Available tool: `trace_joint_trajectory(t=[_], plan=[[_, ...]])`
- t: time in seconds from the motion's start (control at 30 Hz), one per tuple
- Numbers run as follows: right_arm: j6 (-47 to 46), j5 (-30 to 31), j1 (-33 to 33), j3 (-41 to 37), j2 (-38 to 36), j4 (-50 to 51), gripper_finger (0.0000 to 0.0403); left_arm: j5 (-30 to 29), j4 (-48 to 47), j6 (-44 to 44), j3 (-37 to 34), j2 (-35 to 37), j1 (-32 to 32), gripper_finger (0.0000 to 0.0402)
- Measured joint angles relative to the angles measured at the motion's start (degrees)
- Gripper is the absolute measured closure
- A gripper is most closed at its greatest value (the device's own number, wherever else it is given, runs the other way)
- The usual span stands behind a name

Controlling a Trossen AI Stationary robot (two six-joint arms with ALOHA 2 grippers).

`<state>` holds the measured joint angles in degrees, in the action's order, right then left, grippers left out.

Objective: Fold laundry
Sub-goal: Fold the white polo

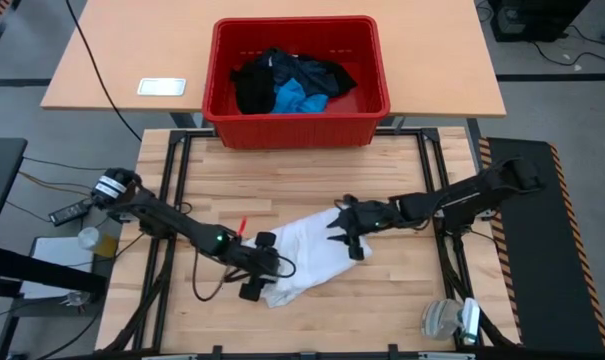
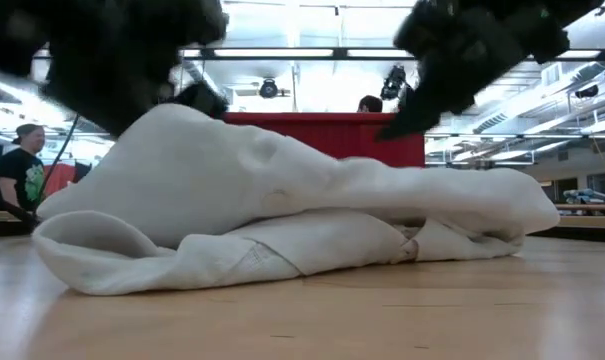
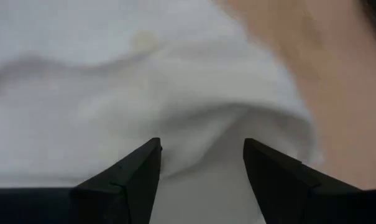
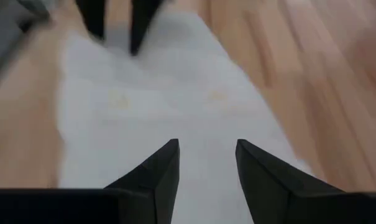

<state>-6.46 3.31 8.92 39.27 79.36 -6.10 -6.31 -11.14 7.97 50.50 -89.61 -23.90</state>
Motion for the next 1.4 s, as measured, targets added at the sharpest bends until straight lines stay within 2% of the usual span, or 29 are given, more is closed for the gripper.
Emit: trace_joint_trajectory(t=[0.13,0.27,0.33,0.53,0.67,0.83,1.0,1.13,1.27,1.4], plan=[[0.5,-0.2,1.6,0.0,3.2,-6.1,0.0237,-1.4,-3.4,1.0,-0.1,3.5,0.0,0.0169],[0.2,-0.1,2.4,0.0,10.0,-14.0,0.0237,-7.3,-8.5,3.9,0.0,5.1,0.5,0.0169],[-0.1,0.6,2.6,-0.1,12.9,-14.4,0.0237,-9.1,-12.2,5.2,-0.2,5.0,1.2,0.0169],[-4.6,1.6,1.2,-0.1,18.8,-15.7,0.0237,-8.3,-12.8,7.5,-0.3,1.8,5.5,0.0169],[-5.9,1.6,1.1,-0.1,20.3,-15.7,0.0237,-7.7,-18.7,10.0,-0.3,-1.1,8.6,0.0169],[-6.5,1.6,1.2,0.0,20.9,-14.6,0.0237,-9.3,-25.6,15.4,-0.3,0.9,10.4,0.0169],[-6.9,1.8,1.2,0.0,20.9,-11.7,0.0237,-9.8,-32.6,22.0,-0.3,5.1,8.0,0.0169],[-6.8,2.7,1.2,0.0,20.9,-11.4,0.0237,-12.9,-39.2,27.4,-0.3,9.1,5.1,0.0169],[-6.6,2.8,1.2,0.0,20.9,-11.8,0.0237,-13.6,-36.7,25.9,0.8,13.5,3.5,0.0169],[-6.7,2.8,1.2,0.0,20.9,-12.5,0.0237,-13.4,-26.4,21.6,1.8,14.4,3.5,0.0169]])
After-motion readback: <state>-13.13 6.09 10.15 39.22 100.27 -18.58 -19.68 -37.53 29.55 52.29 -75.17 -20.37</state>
